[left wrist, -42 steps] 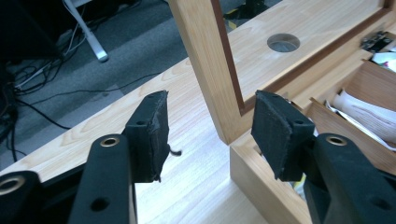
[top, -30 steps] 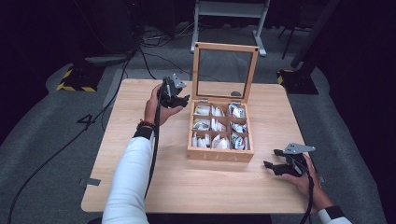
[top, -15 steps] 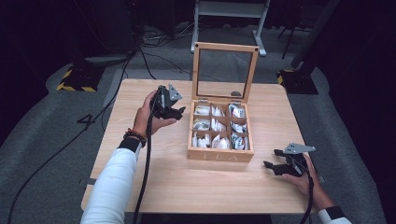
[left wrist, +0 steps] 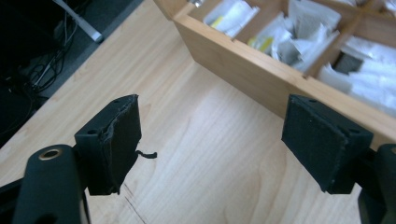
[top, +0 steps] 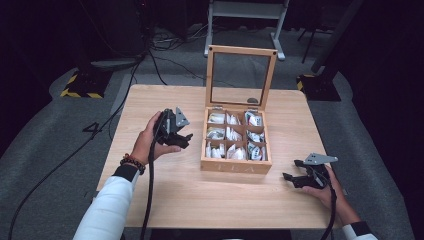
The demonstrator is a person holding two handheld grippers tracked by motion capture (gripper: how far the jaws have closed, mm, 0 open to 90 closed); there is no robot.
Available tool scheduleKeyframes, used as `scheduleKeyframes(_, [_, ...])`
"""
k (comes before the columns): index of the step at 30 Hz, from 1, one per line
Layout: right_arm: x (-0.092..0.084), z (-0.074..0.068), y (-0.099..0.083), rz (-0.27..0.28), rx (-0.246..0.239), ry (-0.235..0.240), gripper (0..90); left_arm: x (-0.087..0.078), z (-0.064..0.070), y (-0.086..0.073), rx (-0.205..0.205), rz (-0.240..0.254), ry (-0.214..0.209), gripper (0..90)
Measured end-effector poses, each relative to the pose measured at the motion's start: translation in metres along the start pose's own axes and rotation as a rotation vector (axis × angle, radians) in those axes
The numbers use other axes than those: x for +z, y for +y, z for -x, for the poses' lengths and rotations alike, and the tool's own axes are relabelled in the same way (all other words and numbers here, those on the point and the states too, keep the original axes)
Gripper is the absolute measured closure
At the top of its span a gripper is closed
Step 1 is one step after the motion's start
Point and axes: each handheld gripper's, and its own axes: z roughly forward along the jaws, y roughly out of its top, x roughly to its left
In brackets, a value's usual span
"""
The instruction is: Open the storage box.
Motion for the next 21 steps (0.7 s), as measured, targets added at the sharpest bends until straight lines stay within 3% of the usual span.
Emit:
scheduleKeyframes(9, [-0.004, 0.003, 0.001, -0.041, -0.009, 0.019, 21.3, -0.006, 0.017, -0.031, -0.003, -0.012, -0.077, 19.1])
scheduleKeyframes(14, [-0.007, 0.005, 0.003, -0.057, 0.006, 0.060, 23.5, -0.005, 0.025, -0.050, -0.030, -0.041, -0.064, 19.3])
scheduleKeyframes(21, [-0.015, 0.004, 0.015, -0.028, -0.029, 0.038, 25.5, -0.008, 0.034, -0.074, -0.057, -0.032, -0.084, 19.1])
